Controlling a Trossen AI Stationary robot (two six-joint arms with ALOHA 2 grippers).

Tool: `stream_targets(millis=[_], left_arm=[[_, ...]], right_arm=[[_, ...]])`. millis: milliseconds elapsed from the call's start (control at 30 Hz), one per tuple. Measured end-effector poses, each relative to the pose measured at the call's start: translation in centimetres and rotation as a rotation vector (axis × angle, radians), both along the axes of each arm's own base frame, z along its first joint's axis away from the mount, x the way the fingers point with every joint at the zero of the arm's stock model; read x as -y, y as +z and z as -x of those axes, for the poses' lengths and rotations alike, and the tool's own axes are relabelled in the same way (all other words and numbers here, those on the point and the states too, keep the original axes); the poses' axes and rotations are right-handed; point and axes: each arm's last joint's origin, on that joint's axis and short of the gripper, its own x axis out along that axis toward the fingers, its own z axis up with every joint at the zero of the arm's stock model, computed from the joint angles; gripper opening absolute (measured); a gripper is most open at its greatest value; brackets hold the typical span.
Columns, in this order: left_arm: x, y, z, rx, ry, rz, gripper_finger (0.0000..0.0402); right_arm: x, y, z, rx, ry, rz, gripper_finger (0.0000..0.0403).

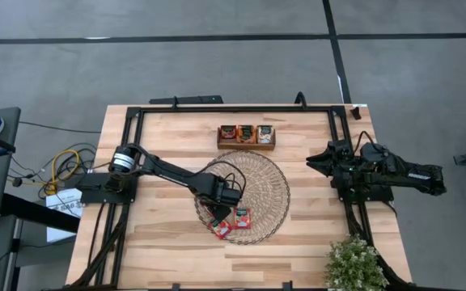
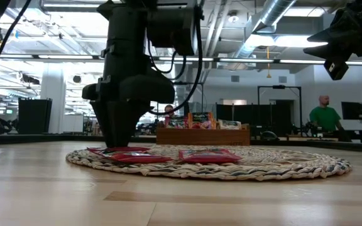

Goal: Pick & Place Tea
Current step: Put the top red tea bag into the left slot of the wooden organizer

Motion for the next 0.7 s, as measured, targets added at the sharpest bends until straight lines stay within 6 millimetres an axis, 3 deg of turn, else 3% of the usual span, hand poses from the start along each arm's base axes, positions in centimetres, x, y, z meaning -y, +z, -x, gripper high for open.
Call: stream_targets(millis=[400, 700], left_arm=[[-0.05, 0.02, -0.03, 0.009, 0.002, 0.003, 0.0144], [-0.08, -0.04, -0.03, 0.014, 0.000, -0.030, 0.0046]], right_arm=[[0.00, 0.00, 0.00, 0.000, 0.000, 0.000, 0.0103], [0.00, 0.00, 0.00, -0.001, 0.000, 0.000, 0.0103]])
